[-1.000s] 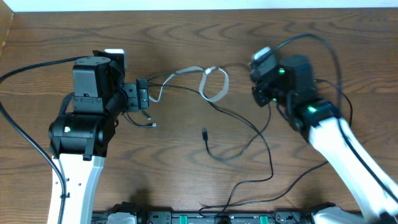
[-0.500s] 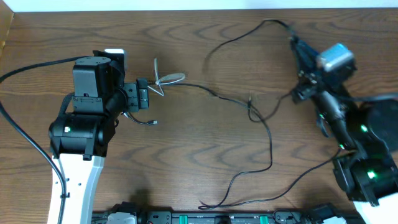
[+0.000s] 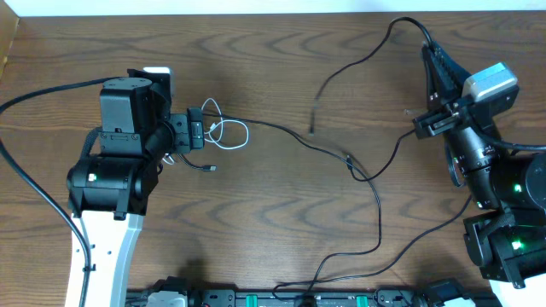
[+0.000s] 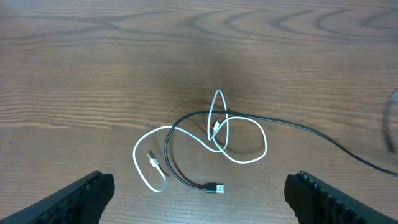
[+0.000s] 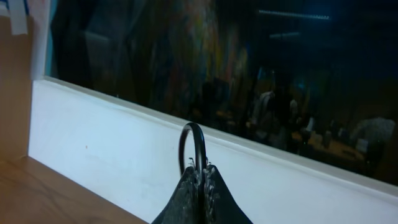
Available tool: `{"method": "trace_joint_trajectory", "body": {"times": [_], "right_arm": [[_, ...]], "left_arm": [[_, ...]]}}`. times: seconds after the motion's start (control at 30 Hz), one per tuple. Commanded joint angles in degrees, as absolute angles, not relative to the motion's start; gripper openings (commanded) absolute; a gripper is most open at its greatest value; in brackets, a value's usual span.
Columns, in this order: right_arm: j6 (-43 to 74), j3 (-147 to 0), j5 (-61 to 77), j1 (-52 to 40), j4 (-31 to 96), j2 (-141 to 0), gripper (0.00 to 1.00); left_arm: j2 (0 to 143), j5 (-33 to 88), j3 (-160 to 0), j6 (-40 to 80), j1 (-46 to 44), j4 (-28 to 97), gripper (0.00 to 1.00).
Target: Untangle cables
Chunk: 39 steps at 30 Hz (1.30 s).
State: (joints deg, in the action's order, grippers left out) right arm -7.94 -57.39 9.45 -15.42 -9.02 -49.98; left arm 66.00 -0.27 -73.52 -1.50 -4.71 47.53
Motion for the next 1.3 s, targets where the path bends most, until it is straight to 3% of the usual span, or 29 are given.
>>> {"method": "trace_joint_trajectory", "body": {"times": [0.0, 0.57, 0.97, 1.27], "right_arm": [[-4.7, -58.2, 8.9, -15.0, -7.8, -49.8, 0.01], [24.9, -58.2, 18.1, -15.0, 1.1, -49.8, 0.01], [29.3, -58.2, 22.3, -15.0, -2.2, -49.8, 0.01], [30.1, -58.2, 21.6, -15.0, -12.5, -49.8, 0.01]], "left_arm": [[66.2, 0.0, -74.0, -1.8, -4.7, 47.5, 0.92], [66.2, 0.0, -74.0, -1.8, -4.7, 47.5, 0.92], [66.2, 0.0, -74.0, -1.8, -4.7, 47.5, 0.92], [66.2, 0.0, -74.0, -1.8, -4.7, 47.5, 0.93]]}}
